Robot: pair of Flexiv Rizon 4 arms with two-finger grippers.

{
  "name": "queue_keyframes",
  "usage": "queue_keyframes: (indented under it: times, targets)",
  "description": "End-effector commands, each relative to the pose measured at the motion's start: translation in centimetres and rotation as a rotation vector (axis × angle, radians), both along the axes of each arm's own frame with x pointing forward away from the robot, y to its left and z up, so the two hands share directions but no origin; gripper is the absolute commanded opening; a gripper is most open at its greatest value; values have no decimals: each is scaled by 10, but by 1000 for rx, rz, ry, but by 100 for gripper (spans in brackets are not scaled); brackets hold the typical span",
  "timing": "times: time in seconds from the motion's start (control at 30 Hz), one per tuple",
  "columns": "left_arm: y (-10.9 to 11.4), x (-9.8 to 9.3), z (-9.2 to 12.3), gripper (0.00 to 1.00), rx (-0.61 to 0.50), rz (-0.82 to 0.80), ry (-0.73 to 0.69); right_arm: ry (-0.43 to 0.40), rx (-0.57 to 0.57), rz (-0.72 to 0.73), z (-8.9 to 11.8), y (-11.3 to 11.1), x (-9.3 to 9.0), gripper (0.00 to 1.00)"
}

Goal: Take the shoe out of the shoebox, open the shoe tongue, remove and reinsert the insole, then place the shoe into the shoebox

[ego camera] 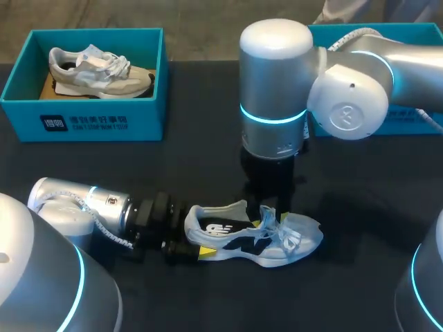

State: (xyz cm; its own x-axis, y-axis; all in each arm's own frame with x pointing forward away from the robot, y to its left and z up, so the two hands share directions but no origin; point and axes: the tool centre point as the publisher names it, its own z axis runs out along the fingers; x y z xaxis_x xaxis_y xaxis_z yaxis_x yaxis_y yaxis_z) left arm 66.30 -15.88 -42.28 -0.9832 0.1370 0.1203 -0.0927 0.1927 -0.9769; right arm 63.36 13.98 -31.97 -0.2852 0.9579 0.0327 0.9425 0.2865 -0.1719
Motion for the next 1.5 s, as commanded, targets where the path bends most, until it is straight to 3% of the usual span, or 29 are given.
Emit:
queue_keyframes:
  times: [0.03,0.17,0.3,0.43,0.63,0.87,1.5]
  targets:
    - [0,-1,-3,0,2,1,1,10,19,7,-1,-6,-2,40]
    - [0,-1,-3,0,2,1,1,27,29,15,-1,-9,-1,33]
    - [0,-1,-3,0,2,1,1,63,33,39,0,-14,3,11]
    - [0,-1,-3,0,2,1,1,79,48,85,2,-17,7,0]
    - [0,-1,-3,0,2,1,1,107,60,159,4,-23,13,0]
    - [0,-1,-3,0,2,1,1,80,160,253,3,-45,14,0]
    - [0,-1,-3,0,2,1,1,63,330,256,-25,-80,11,0]
